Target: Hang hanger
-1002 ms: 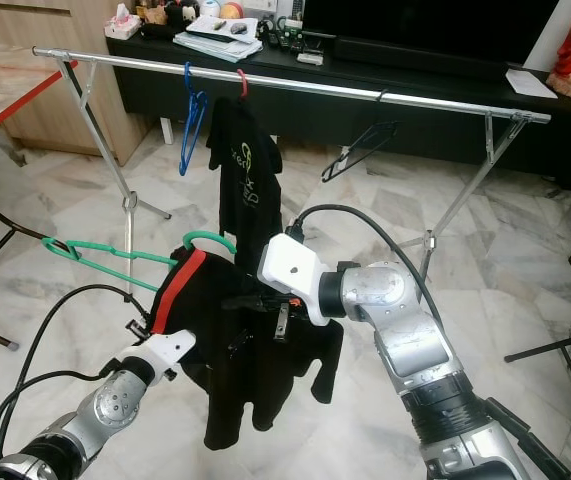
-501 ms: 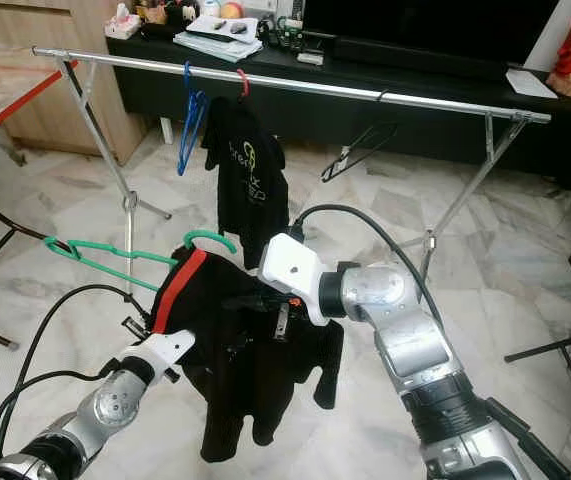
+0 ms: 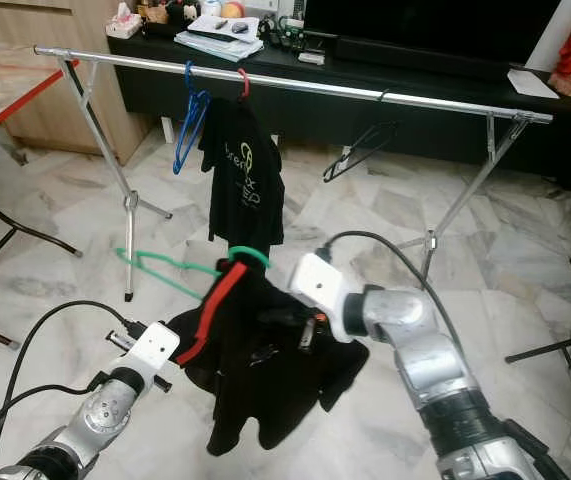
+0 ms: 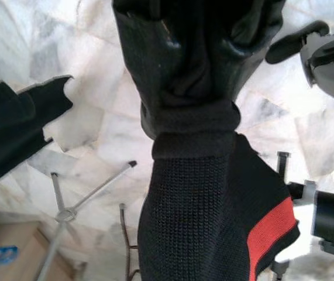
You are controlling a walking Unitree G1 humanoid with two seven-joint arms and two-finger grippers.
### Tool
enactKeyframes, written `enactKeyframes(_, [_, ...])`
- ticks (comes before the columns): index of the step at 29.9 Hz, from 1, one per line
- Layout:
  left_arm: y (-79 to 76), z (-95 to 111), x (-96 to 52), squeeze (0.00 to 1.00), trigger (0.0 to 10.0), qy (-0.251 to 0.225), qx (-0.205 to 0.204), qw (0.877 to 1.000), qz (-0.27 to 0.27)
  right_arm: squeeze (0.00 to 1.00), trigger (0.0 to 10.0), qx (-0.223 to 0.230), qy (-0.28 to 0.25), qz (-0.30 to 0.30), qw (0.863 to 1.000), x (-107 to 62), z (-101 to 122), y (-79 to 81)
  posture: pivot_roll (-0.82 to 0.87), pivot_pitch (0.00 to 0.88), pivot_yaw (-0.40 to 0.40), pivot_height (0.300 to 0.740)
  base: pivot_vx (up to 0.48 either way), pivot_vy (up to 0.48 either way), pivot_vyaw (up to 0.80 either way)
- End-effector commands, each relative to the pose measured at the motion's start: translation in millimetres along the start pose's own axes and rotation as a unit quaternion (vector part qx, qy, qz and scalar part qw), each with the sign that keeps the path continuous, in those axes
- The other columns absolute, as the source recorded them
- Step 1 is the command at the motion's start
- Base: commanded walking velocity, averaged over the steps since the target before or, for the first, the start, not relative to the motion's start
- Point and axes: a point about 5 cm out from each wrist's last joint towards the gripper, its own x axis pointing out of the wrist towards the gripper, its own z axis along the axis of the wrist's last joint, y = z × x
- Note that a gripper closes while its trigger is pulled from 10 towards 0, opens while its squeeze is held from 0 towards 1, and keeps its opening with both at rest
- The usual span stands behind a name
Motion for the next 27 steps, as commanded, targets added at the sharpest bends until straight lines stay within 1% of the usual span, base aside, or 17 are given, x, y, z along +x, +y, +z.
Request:
enactKeyframes(1, [-1.2,-10,-5.1,0.0,0.0,0.023,-0.008,1.0,-0.002,0.0,0.0,0.005,-0.012,-0.018,1.0,-7.9,-2,-4.8,-0.1,0.147,-0.084,0.74,0.0,0.0,0.0])
enactKeyframes(4, [0.9,-14,-7.3,0.0,0.0,0.033,-0.022,0.999,0.001,0.0,0.0,0.031,-0.015,-0.007,0.999,-14.1,-16,-0.8,-0.1,0.149,-0.081,0.74,0.0,0.0,0.0])
enactKeyframes(5, [0.9,-14,-7.3,0.0,0.0,0.033,-0.022,0.999,0.001,0.0,0.0,0.031,-0.015,-0.007,0.999,-14.1,-16,-0.8,-0.1,0.149,-0.081,0.74,0.0,0.0,0.0])
enactKeyframes(6, [2.2,-17,-8.4,0.0,0.0,0.039,-0.027,0.999,0.003,0.0,0.0,0.038,-0.01,0.007,0.999,-18.8,-24,2.6,-0.1,0.15,-0.079,0.74,0.0,0.0,0.0])
enactKeyframes(7, [2.2,-17,-8.4,0.0,0.0,0.039,-0.027,0.999,0.003,0.0,0.0,0.038,-0.01,0.007,0.999,-18.8,-24,2.6,-0.1,0.15,-0.079,0.74,0.0,0.0,0.0])
enactKeyframes(8, [3.0,-19,-9.3,0.0,0.0,0.042,-0.029,0.999,0.003,0.0,0.0,0.044,-0.005,0.021,0.999,-23.4,-31,5.4,-0.1,0.15,-0.078,0.74,0.0,0.0,0.0])
enactKeyframes(11, [3.5,-21,-10.4,0.0,0.0,0.047,-0.034,0.998,0.001,0.0,0.0,0.054,0.0,0.037,0.998,-30.2,-42,8.3,-0.1,0.151,-0.077,0.74,0.0,0.0,0.0])
enactKeyframes(12, [3.4,-22,-11.3,0.0,0.0,0.05,-0.034,0.998,-0.002,0.0,0.0,0.071,0.0,0.057,0.996,-35.0,-49,11.7,-0.1,0.153,-0.077,0.74,0.0,0.0,0.0])
enactKeyframes(14, [3.3,-23,-11.8,0.0,0.0,0.051,-0.034,0.998,-0.004,0.0,0.0,0.081,0.0,0.081,0.993,-38.8,-54,16.3,-0.1,0.153,-0.077,0.74,0.0,0.0,0.0])
enactKeyframes(16, [3.1,-23,-12.1,0.0,0.0,0.052,-0.035,0.998,-0.005,0.0,0.0,0.083,0.011,0.108,0.991,-43.9,-61,22.9,-0.1,0.154,-0.077,0.74,0.0,0.0,0.0])
enactKeyframes(18, [3.0,-24,-12.6,0.0,0.0,0.053,-0.035,0.998,-0.006,0.0,0.0,0.097,0.036,0.129,0.986,-51.4,-76,29.5,-0.1,0.154,-0.074,0.74,0.0,0.0,0.0])
enactKeyframes(22, [3.4,-24,-13.0,0.0,0.0,0.053,-0.035,0.998,-0.007,0.0,0.0,0.1,0.055,0.129,0.985,-54.5,-82,30.2,-0.1,0.153,-0.072,0.74,0.0,0.0,0.0])
enactKeyframes(23, [3.7,-25,-13.1,0.0,0.0,0.054,-0.035,0.998,-0.008,0.0,0.0,0.091,0.093,0.122,0.984,-57.8,-91,29.9,-0.1,0.153,-0.069,0.74,0.0,0.0,0.0])
enactKeyframes(24, [3.9,-25,-13.1,0.0,0.0,0.054,-0.035,0.998,-0.008,0.0,0.0,0.073,0.128,0.122,0.982,-60.5,-98,30.5,-0.1,0.153,-0.069,0.74,0.0,0.0,0.0])
enactKeyframes(25, [4.1,-25,-13.0,0.0,0.0,0.054,-0.035,0.998,-0.009,0.0,0.0,0.059,0.155,0.121,0.979,-62.8,-104,30.8,-0.1,0.153,-0.069,0.74,0.0,0.0,0.0])
enactKeyframes(26, [4.3,-25,-12.9,0.0,0.0,0.054,-0.035,0.998,-0.009,0.0,0.0,0.051,0.171,0.116,0.977,-64.0,-108,30.5,-0.1,0.152,-0.067,0.74,0.0,0.0,0.0])
enactKeyframes(27, [4.6,-25,-12.8,0.0,0.0,0.055,-0.034,0.998,-0.01,0.0,0.0,0.056,0.184,0.103,0.976,-64.4,-112,28.7,-0.1,0.151,-0.067,0.74,0.0,0.0,0.0])
